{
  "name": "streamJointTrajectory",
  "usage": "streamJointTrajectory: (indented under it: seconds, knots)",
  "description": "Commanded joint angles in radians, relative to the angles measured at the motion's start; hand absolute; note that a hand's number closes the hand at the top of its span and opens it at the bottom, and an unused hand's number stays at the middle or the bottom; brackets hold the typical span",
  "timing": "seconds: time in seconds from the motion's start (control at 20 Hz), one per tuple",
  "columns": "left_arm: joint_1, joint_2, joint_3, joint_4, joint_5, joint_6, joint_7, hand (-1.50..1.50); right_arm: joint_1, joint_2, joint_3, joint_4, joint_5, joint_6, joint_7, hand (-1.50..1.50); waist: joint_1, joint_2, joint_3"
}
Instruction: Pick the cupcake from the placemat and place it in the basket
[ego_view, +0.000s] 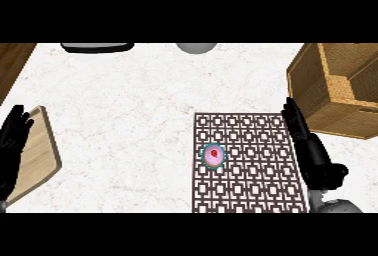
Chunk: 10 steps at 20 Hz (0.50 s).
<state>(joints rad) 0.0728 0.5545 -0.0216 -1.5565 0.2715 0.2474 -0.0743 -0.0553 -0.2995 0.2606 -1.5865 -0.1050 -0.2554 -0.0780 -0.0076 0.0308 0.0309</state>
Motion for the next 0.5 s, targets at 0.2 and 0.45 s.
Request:
streamJointTrajectory:
  seconds: [0.2,0.45]
  knots:
    - [0.023,-0.112,-0.162,0.118,0.033,-0.063,0.169,0.00,-0.283,0.170,0.128,-0.004,-0.170,0.233,0.012,1.50,0.063,-0.003,-0.030]
    - [0.013,-0.148,-0.226,0.189,0.033,-0.092,0.253,0.00,-0.387,0.277,0.386,0.066,-0.052,0.349,-0.060,1.50,0.053,-0.016,-0.032]
